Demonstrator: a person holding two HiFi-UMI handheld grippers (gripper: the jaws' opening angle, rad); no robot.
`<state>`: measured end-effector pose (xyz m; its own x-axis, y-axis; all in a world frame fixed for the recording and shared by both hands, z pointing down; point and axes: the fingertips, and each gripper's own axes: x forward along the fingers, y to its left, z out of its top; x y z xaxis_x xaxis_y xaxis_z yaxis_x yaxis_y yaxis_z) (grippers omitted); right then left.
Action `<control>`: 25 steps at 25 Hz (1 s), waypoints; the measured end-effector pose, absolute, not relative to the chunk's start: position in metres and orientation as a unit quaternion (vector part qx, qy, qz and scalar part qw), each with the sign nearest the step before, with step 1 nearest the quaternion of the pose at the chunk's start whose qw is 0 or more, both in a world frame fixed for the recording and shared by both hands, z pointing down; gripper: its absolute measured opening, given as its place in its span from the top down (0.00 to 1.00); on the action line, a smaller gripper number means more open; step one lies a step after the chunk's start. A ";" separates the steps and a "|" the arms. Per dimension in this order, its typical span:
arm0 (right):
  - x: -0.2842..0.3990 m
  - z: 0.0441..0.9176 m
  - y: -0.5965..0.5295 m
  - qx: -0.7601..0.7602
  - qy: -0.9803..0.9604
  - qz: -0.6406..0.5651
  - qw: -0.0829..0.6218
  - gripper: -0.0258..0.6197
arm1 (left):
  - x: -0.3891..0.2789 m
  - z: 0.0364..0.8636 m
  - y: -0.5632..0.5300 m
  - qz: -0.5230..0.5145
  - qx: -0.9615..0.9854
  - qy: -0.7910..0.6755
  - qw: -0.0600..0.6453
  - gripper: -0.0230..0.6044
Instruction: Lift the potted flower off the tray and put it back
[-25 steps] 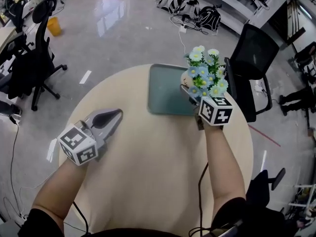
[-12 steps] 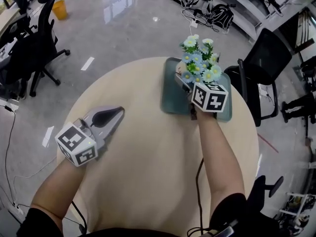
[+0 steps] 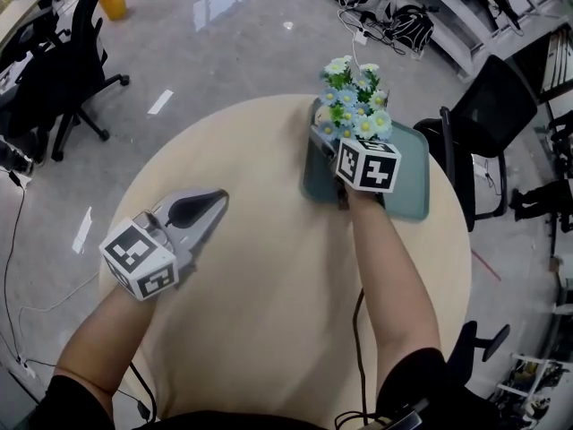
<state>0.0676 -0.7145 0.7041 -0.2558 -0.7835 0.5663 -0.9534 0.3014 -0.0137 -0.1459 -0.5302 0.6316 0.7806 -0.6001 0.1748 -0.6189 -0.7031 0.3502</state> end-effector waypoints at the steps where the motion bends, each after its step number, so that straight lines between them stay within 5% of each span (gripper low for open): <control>1: 0.068 0.705 -0.714 0.561 -0.772 0.185 0.236 0.08 | -0.145 0.633 -0.529 0.024 0.922 -0.331 0.198 0.97; 14: 0.100 0.662 -0.633 0.566 -0.768 0.219 0.204 0.03 | -0.163 0.583 -0.502 0.018 0.918 -0.349 0.188 0.97; 25: 0.109 0.520 -0.509 0.562 -0.794 0.202 0.113 0.36 | -0.214 0.471 -0.423 0.009 0.920 -0.362 0.151 0.97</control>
